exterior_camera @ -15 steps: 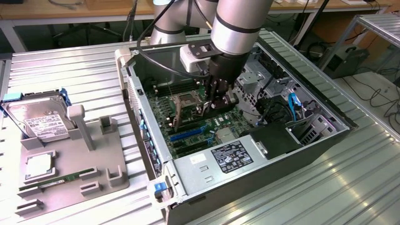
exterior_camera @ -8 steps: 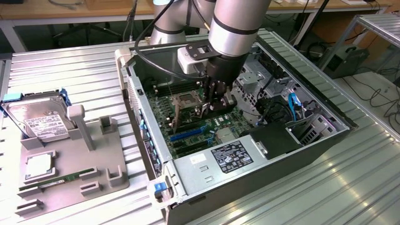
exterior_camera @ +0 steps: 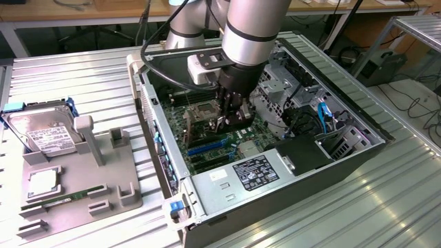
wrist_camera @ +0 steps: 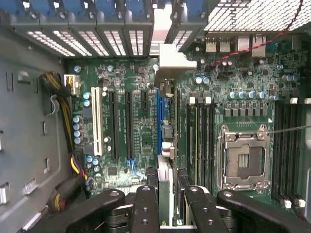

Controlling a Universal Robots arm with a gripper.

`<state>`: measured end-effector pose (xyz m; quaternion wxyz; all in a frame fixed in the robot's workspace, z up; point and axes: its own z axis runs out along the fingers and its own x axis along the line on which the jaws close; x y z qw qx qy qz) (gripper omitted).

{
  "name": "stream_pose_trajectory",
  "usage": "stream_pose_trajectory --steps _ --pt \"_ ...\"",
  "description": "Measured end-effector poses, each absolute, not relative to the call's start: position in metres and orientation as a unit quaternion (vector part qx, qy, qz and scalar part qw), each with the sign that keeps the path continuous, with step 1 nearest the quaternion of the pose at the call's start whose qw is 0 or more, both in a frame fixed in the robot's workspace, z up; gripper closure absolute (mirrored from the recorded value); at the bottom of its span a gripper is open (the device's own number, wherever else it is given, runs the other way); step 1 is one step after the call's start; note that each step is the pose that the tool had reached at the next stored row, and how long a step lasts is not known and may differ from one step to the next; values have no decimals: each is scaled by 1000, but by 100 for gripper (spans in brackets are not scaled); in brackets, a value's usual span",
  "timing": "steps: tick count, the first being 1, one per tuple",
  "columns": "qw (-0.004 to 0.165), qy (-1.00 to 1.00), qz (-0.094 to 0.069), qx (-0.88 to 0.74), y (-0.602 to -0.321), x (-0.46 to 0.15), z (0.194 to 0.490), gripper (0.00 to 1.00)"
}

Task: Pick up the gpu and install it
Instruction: 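Insert the gpu into the slot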

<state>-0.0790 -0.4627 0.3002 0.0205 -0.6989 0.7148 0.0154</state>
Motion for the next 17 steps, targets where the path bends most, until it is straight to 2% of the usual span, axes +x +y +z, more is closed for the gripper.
stream_pose_trajectory --steps 17 --pt "20 716 15 -698 -463 -97 289 74"
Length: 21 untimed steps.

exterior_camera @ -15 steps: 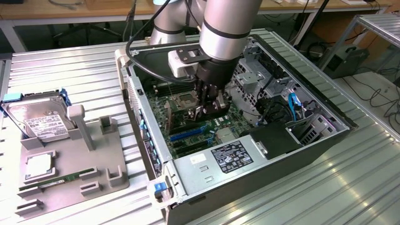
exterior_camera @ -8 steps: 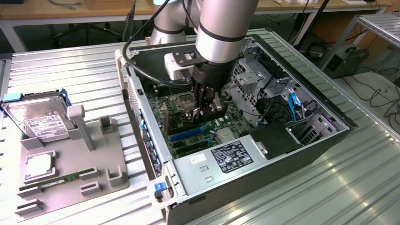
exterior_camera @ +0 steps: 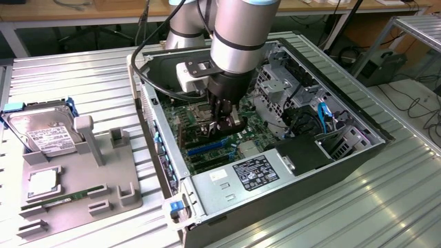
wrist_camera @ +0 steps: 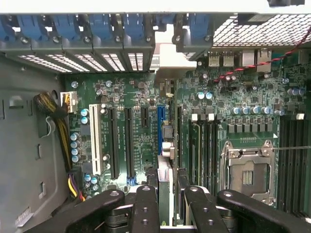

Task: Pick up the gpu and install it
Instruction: 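Insert the gpu into the slot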

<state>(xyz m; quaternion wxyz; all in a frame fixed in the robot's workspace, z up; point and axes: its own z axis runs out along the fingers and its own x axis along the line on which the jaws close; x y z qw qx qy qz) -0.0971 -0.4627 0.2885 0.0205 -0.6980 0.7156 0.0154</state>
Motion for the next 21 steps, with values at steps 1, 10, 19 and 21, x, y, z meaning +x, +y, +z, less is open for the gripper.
stream_pose_trajectory --steps 1,10,19,21 --pt "21 716 15 -698 -463 -98 288 74" --pt "20 716 17 -698 -463 -103 283 74" --pt "9 716 28 -698 -463 -103 278 74" --pt "9 716 27 -698 -464 -103 277 74"
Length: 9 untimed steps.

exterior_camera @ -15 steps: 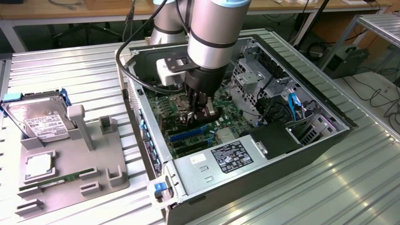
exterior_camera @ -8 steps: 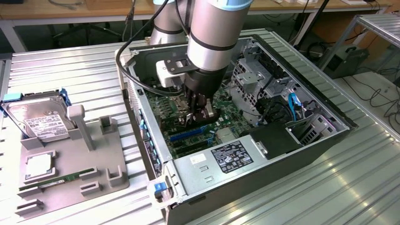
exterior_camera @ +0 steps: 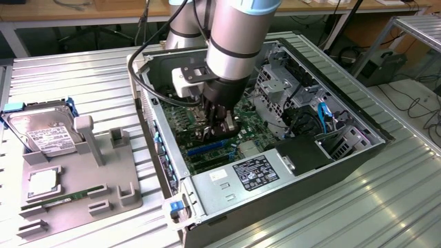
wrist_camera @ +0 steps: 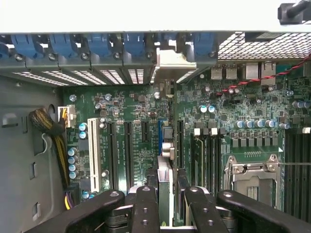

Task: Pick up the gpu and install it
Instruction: 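Insert the gpu into the slot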

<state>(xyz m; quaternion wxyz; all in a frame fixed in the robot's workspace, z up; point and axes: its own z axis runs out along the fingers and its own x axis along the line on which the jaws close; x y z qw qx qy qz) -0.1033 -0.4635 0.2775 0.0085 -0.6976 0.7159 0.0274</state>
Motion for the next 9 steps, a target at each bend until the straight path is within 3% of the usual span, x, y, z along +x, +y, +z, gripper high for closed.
stream_pose_trajectory --steps 9 --pt "5 716 24 -698 -465 -105 274 74"
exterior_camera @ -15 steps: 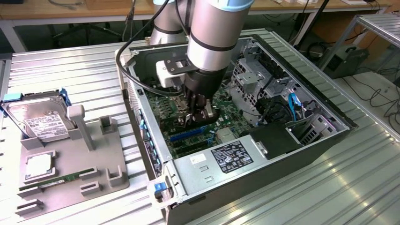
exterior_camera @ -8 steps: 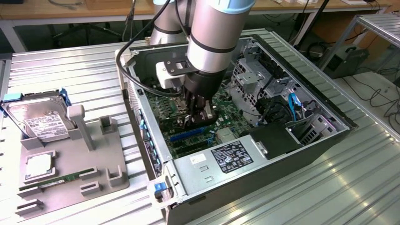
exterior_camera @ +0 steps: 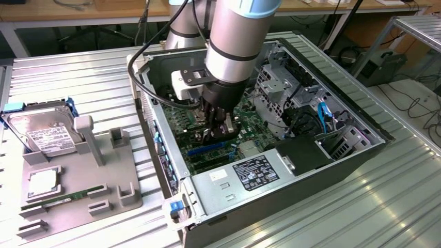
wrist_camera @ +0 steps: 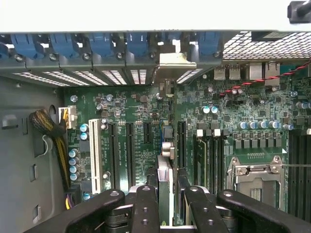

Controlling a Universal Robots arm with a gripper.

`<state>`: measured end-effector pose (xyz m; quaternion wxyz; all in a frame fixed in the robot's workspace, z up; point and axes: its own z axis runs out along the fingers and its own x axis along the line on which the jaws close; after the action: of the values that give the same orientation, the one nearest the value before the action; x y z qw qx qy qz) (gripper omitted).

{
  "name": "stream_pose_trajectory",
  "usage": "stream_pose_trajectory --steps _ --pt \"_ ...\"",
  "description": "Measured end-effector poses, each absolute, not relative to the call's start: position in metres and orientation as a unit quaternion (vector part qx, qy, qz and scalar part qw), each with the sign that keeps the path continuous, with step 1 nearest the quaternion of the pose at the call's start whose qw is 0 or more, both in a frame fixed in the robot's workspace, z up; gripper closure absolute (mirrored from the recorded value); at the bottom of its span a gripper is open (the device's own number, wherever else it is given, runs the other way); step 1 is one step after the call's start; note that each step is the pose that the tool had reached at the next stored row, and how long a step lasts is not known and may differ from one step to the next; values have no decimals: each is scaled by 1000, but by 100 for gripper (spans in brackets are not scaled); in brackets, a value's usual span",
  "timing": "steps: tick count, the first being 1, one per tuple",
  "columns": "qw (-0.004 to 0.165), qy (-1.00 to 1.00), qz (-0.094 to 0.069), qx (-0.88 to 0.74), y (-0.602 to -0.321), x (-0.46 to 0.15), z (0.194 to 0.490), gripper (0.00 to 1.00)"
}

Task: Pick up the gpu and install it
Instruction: 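Insert the gpu into the slot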

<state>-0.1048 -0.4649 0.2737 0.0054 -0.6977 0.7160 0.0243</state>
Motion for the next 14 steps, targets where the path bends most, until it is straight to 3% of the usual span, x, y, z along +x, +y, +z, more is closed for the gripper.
stream_pose_trajectory --steps 14 --pt "2 719 20 -694 -463 -109 268 74"
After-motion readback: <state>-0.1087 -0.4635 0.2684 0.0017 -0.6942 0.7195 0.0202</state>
